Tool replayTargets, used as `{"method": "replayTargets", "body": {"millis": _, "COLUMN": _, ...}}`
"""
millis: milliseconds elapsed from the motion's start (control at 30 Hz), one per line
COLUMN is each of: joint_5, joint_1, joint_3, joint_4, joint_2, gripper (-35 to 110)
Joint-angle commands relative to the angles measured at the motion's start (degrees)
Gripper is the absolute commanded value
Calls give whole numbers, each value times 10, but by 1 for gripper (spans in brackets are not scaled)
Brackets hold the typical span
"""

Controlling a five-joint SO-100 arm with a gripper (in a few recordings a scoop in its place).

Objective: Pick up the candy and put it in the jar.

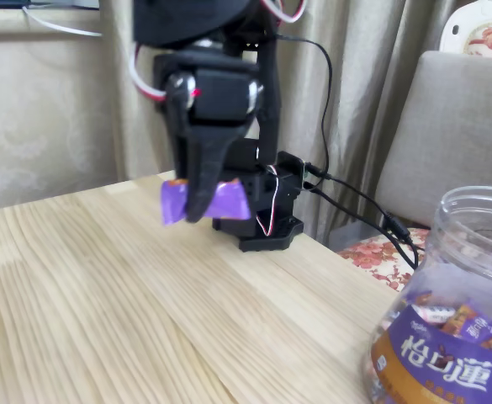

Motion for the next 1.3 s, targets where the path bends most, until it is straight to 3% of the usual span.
{"method": "replayTargets", "body": {"millis": 0, "joint_5": 14, "joint_1": -55, "joint_3": -43, "joint_4": 8, "joint_2": 50, "gripper": 0}}
{"method": "replayTargets", "body": {"millis": 233, "joint_5": 69, "joint_1": -214, "joint_3": -108, "joint_4": 9, "joint_2": 65, "gripper": 0}}
{"method": "replayTargets", "body": {"millis": 433, "joint_5": 113, "joint_1": -291, "joint_3": -168, "joint_4": 8, "joint_2": 6, "gripper": 0}}
{"method": "replayTargets", "body": {"millis": 800, "joint_5": 141, "joint_1": -311, "joint_3": -367, "joint_4": 8, "joint_2": -125, "gripper": 0}}
{"method": "replayTargets", "body": {"millis": 1267, "joint_5": 205, "joint_1": -334, "joint_3": -396, "joint_4": 5, "joint_2": -119, "gripper": 0}}
